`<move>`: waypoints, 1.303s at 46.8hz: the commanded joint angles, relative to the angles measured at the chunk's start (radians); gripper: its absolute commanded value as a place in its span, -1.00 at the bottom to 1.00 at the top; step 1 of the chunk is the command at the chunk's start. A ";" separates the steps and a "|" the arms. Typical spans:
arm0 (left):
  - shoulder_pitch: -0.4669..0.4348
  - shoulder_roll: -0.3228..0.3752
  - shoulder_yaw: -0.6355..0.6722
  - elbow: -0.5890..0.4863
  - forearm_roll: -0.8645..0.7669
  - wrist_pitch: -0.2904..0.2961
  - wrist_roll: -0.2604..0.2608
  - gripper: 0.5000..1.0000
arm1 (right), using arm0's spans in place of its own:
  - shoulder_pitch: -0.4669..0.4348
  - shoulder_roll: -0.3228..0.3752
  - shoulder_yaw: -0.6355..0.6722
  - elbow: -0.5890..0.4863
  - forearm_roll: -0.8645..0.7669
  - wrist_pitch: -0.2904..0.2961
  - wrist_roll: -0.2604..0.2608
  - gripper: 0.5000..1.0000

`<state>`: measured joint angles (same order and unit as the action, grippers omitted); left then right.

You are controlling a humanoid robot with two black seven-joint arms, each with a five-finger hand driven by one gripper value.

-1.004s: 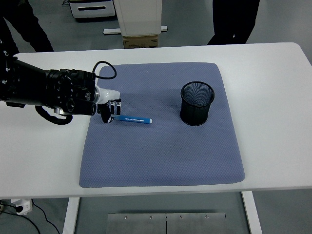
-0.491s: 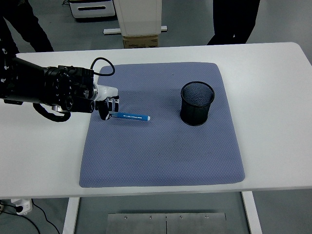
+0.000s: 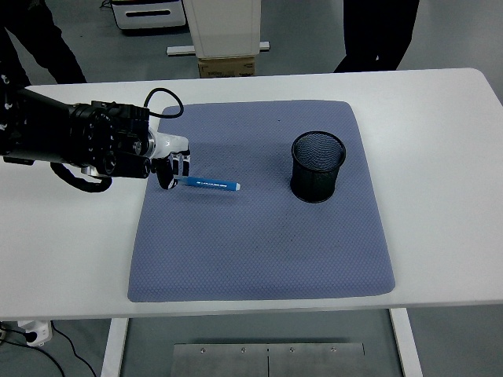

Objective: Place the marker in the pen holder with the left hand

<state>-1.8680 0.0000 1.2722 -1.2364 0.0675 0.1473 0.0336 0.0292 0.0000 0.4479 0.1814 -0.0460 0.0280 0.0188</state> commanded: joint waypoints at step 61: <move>-0.129 0.031 0.024 0.011 0.000 0.002 -0.001 -1.00 | 0.000 0.000 0.000 0.000 0.000 0.000 0.000 1.00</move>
<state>-1.9904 0.0279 1.2963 -1.2256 0.0675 0.1487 0.0322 0.0292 0.0000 0.4479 0.1816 -0.0459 0.0281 0.0197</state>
